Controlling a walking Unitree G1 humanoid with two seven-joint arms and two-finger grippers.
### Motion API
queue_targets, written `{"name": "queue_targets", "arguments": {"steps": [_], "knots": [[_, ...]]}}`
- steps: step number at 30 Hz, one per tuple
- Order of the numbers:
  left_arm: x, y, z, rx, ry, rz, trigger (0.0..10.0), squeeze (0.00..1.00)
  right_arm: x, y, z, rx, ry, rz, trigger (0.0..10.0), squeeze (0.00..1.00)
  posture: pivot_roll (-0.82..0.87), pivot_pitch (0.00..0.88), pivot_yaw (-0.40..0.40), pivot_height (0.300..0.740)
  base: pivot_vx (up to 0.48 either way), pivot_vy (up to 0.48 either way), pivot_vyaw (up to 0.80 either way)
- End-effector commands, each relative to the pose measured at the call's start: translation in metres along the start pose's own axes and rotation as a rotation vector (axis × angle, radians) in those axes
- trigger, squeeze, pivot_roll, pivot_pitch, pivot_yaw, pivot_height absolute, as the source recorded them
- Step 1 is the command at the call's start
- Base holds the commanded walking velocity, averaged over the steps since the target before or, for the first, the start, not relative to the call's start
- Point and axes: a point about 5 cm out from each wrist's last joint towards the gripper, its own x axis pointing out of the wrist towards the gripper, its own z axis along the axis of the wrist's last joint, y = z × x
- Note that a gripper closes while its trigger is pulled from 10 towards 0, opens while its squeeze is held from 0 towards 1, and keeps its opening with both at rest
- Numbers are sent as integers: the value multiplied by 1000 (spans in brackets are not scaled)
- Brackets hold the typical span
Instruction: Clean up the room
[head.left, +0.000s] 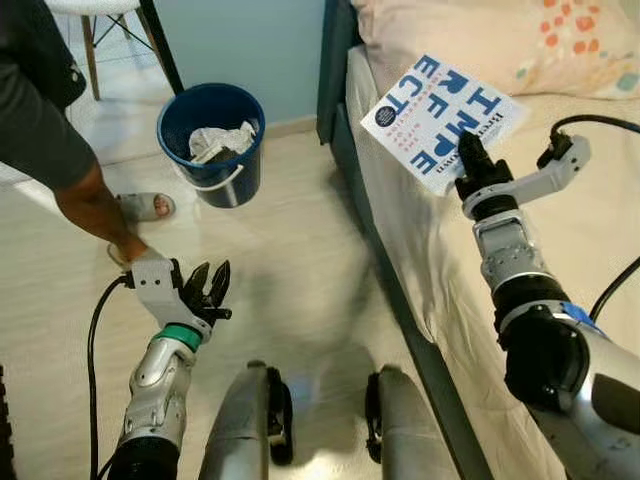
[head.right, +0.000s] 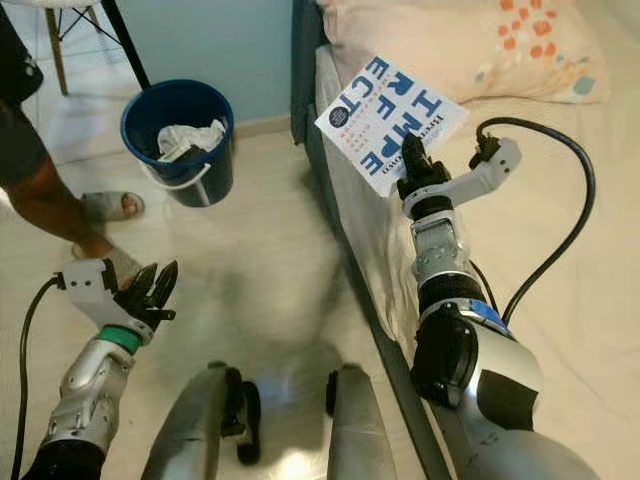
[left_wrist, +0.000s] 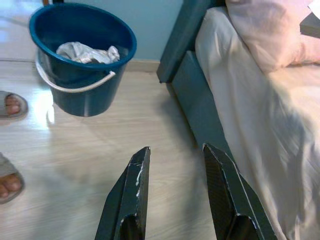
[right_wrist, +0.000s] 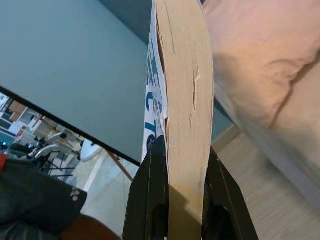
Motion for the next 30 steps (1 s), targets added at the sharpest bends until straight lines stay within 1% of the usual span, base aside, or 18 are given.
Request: {"name": "queue_targets", "arguments": {"steps": [1, 3, 4, 5, 7, 8, 9, 10, 11, 12, 13, 15, 16, 17, 18, 20, 22, 30], "knots": [[-5, 7, -8, -6, 31, 31, 10000, 0, -5, -5, -6, -16, 19, -14, 10000, 0, -37, 108, 35, 675, 0, 0, 0], [-4, 8, -8, -5, 33, 34, 10000, 0, -8, -7, -10, -22, 36, -25, 10000, 0, -40, 99, 33, 680, 0, 0, 0], [-3, 9, -9, -2, 38, 31, 10000, 0, -11, -11, -17, -44, 68, -68, 10000, 0, -48, 78, 31, 680, 0, 0, 0], [-3, 9, -9, -2, 38, 31, 10000, 0, -11, -11, -17, -44, 68, -68, 10000, 0, -48, 78, 31, 680, 0, 0, 0], [-6, 8, -14, 21, 52, -2, 10000, 0, -23, -20, -35, -132, 158, -141, 10000, 0, -52, 70, 31, 680, 240, 0, 0], [-7, 8, -17, 27, 59, -10, 10000, 0, -26, -23, -40, -158, 181, -155, 10000, 0, -52, 70, 31, 680, 480, 0, 0], [-11, 9, -24, 23, 83, 1, 10000, 0, -35, -29, -49, -197, 226, -186, 10000, 0, -60, 61, 34, 680, 480, 0, 0], [-11, 9, -24, 23, 83, 1, 10000, 0, -35, -29, -49, -197, 226, -186, 10000, 0, -60, 61, 34, 680, 480, 0, 0], [-14, 11, -29, 17, 100, 12, 10000, 0, -41, -33, -55, -221, 253, -206, 10000, 0, -60, 61, 34, 680, 480, 0, 0], [-18, 12, -35, 3, 115, 27, 10000, 0, -52, -40, -65, -285, 310, -240, 10000, 0, -67, 58, 34, 680, 480, 0, 0], [-18, 12, -35, 3, 115, 27, 10000, 0, -52, -40, -65, -285, 310, -240, 10000, 0, -67, 58, 34, 680, 480, 0, 0], [-22, 12, -41, -14, 128, 44, 10000, 0, -66, -48, -77, -366, 388, -264, 10000, 0, -72, 58, 34, 680, 480, 0, 0], [-22, 12, -41, -14, 128, 44, 10000, 0, -66, -48, -77, -366, 388, -264, 10000, 0, -72, 58, 34, 680, 480, 0, 0], [-23, 12, -42, -16, 132, 46, 10000, 0, -71, -50, -82, -395, 412, -265, 10000, 0, -72, 60, 34, 680, 480, 0, 0], [-23, 12, -42, -16, 132, 46, 10000, 0, -71, -50, -82, -395, 412, -265, 10000, 0, -72, 60, 34, 680, 480, 0, 0], [-23, 11, -45, -9, 137, 36, 10000, 0, -77, -52, -87, -405, 434, -268, 10000, 0, -76, 63, 37, 680, 480, 0, 0], [-21, 10, -44, -6, 137, 30, 10000, 0, -78, -52, -88, -407, 438, -266, 10000, 0, -77, 63, 38, 680, 480, 0, 0], [-18, 8, -44, 5, 128, 6, 10000, 0, -74, -47, -89, -426, 422, -256, 10000, 0, -78, 65, 42, 680, 480, 0, 0]]}}
